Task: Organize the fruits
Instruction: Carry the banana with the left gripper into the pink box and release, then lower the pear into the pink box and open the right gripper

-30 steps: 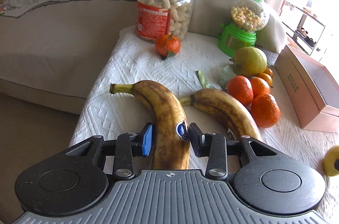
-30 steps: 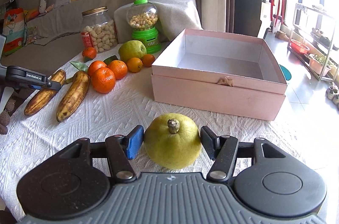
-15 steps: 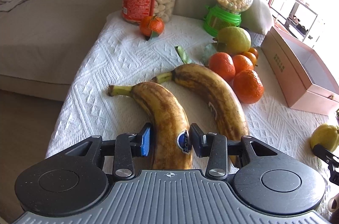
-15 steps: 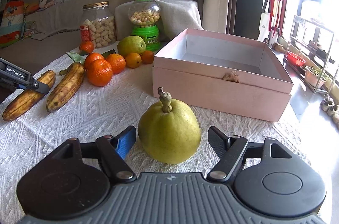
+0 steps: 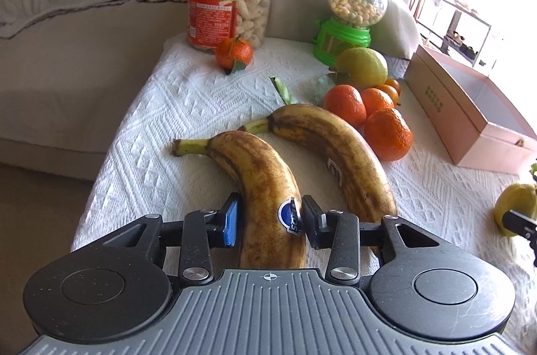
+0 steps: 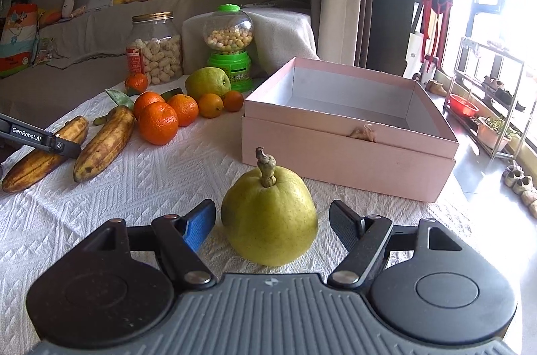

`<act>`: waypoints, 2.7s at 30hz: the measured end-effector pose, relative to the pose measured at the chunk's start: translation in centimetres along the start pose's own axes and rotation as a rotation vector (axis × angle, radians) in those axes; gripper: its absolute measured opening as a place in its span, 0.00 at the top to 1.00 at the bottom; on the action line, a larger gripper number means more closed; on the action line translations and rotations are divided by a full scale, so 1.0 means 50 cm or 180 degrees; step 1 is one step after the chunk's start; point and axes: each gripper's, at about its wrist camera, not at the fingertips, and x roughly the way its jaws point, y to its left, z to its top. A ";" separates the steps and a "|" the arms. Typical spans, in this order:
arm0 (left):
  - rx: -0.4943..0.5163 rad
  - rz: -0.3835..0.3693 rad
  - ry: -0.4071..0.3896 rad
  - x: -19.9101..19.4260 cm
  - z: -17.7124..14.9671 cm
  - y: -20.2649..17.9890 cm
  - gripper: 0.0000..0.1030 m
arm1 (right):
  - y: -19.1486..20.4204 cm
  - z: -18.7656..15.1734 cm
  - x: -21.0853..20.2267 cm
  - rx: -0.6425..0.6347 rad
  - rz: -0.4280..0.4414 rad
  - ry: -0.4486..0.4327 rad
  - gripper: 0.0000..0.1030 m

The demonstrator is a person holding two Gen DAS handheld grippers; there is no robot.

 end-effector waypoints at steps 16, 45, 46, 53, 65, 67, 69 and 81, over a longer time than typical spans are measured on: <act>0.0452 -0.0516 -0.0851 -0.265 0.084 -0.162 0.60 | -0.081 0.028 -0.084 0.0363 0.0175 -0.0149 0.41; 0.0160 -0.1629 0.1008 0.345 0.248 -0.629 0.65 | -0.310 -0.026 -0.082 0.0728 -0.0352 -0.0089 0.40; 0.0156 -0.1696 0.0977 0.336 0.249 -0.625 0.64 | -0.311 -0.024 -0.079 0.0719 -0.0356 -0.0081 0.40; 0.0216 -0.2025 0.0105 0.158 0.289 -0.516 0.64 | -0.311 0.025 -0.085 0.0673 -0.0396 -0.0190 0.40; 0.0434 -0.1576 -0.0303 0.090 0.228 -0.239 0.64 | -0.223 0.265 0.141 0.0930 0.0517 0.0305 0.40; 0.0513 -0.1783 -0.0070 0.098 0.223 -0.228 0.64 | -0.197 0.273 0.210 0.0918 0.0593 0.0579 0.40; 0.0472 -0.1994 0.0150 0.112 0.201 -0.220 0.64 | -0.176 0.269 0.251 0.0916 0.0661 0.0787 0.40; 0.0716 -0.1973 -0.0071 0.103 0.062 -0.291 0.64 | -0.158 0.212 0.276 0.1298 0.0886 0.1227 0.39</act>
